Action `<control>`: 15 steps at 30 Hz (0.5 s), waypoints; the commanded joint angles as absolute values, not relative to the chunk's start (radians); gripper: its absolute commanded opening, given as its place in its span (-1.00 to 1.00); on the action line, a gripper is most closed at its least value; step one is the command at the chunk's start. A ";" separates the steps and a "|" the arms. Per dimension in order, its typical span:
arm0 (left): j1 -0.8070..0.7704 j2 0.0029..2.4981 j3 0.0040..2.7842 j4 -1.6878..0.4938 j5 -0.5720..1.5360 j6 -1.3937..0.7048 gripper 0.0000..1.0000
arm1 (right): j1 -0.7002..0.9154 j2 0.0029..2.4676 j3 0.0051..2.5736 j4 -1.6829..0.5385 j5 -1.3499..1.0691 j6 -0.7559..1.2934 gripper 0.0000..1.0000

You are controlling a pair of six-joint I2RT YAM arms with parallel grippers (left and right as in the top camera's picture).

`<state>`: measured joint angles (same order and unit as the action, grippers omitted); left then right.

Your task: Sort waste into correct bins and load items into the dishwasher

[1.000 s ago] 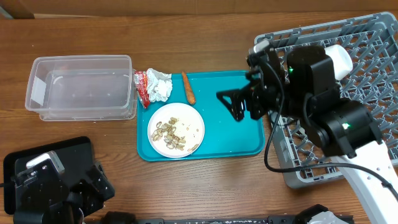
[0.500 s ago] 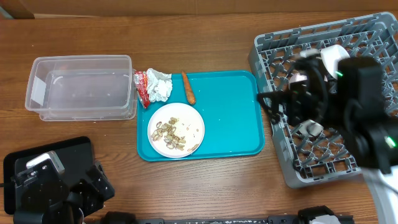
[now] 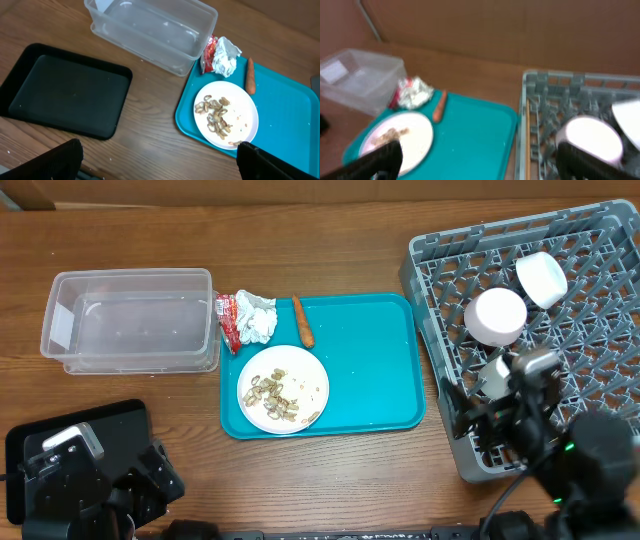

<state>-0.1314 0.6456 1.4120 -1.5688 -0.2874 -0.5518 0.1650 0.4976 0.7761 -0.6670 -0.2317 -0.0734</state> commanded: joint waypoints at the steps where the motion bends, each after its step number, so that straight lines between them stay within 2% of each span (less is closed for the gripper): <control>1: -0.141 0.639 1.414 -1.567 -0.287 -0.569 1.00 | 0.160 0.351 0.552 -0.552 -0.222 -0.051 1.00; 9: -0.141 0.639 1.414 -1.567 -0.287 -0.569 1.00 | 0.160 0.063 0.198 -0.369 -0.255 -0.051 1.00; 15: -0.141 0.639 1.414 -1.567 -0.287 -0.569 1.00 | 0.160 0.003 0.065 -0.201 -0.255 -0.052 1.00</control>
<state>-0.1314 0.6453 1.4124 -1.5688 -0.2878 -0.5518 0.1642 0.0246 0.1158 -0.2707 -0.2478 -0.0551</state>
